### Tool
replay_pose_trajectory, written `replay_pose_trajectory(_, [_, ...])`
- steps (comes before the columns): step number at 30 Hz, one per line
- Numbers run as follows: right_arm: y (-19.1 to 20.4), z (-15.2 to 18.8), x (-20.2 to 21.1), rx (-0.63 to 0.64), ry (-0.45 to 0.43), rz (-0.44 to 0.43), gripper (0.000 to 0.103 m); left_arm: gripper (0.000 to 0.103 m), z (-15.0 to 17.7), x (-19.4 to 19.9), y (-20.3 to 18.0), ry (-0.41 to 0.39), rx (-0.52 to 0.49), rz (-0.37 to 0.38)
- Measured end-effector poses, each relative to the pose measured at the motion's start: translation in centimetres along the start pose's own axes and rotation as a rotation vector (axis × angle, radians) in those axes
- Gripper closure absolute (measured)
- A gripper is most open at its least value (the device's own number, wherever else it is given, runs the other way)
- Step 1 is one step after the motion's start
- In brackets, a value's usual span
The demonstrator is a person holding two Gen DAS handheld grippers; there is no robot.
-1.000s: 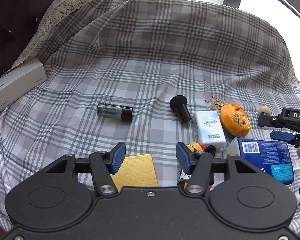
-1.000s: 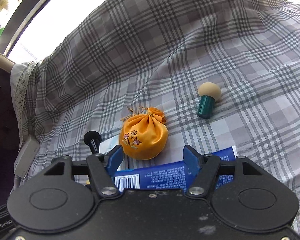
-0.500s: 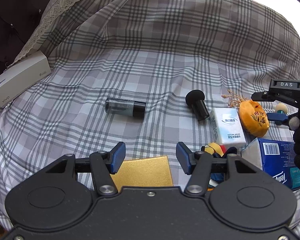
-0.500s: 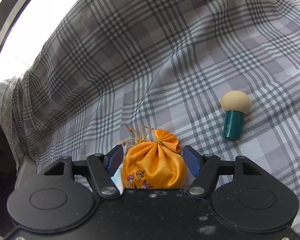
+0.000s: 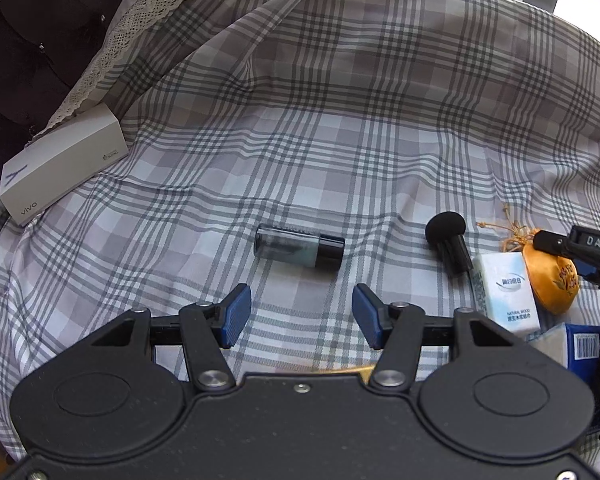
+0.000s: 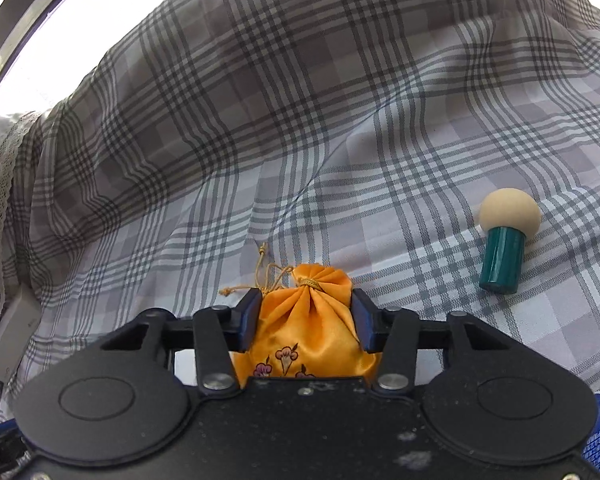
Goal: Organize soft objects
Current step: 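Grasp and lift the dark glass bottle with the left tool while the right tool holds the pouch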
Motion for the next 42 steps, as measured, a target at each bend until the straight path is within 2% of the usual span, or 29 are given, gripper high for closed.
replay_pose_trajectory(4, [-1.1, 0.1, 0.6, -0.056, -0.048, -0.076, 0.063, 0.049, -1.2, -1.1, 0.5, 0.009, 0.023, -0.010])
replay_pose_trajectory(8, [-2.1, 0.5, 1.4, -0.095, -0.114, -0.115, 0.064, 0.048, -2.1, -2.5, 0.6, 0.018, 0.034, -0.027])
replay_pose_trajectory(14, [-1.4, 0.8, 1.8, -0.050, -0.169, -0.090, 0.064, 0.049, -2.9, -4.2, 0.0, 0.059, 0.094, -0.001])
replay_pose_trajectory(20, [-1.2, 1.0, 1.9, -0.024, -0.188, -0.089, 0.064, 0.049, -3.7, -6.4, 0.2, 0.093, 0.196, -0.035])
replay_pose_trajectory(28, [-1.1, 1.1, 1.9, -0.020, -0.186, -0.089, 0.064, 0.049, -3.4, -9.3, 0.6, 0.170, 0.261, -0.050])
replay_pose_trajectory(31, [-1.2, 1.1, 1.9, -0.022, -0.186, -0.092, 0.064, 0.052, -3.4, -9.4, 0.3, 0.155, 0.244, -0.063])
replay_pose_trajectory(35, [-1.2, 1.1, 2.0, -0.022, -0.189, -0.095, 0.064, 0.070, -3.4, -9.1, 0.1, 0.145, 0.229, -0.026])
replay_pose_trajectory(42, [-1.2, 1.2, 2.1, -0.029, -0.194, -0.100, 0.064, 0.073, -3.2, -7.9, -1.0, 0.140, 0.192, 0.034])
Point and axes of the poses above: each gripper's, at about its wrist camera, not at the fingertips, and x roughly against the way its jaws point, y to its left, z to its underside, the point moved 2 cm from there along -x, roughly the way its jaws point, and after that the axes turned 1 degree about -x, right-handed, at the moved point
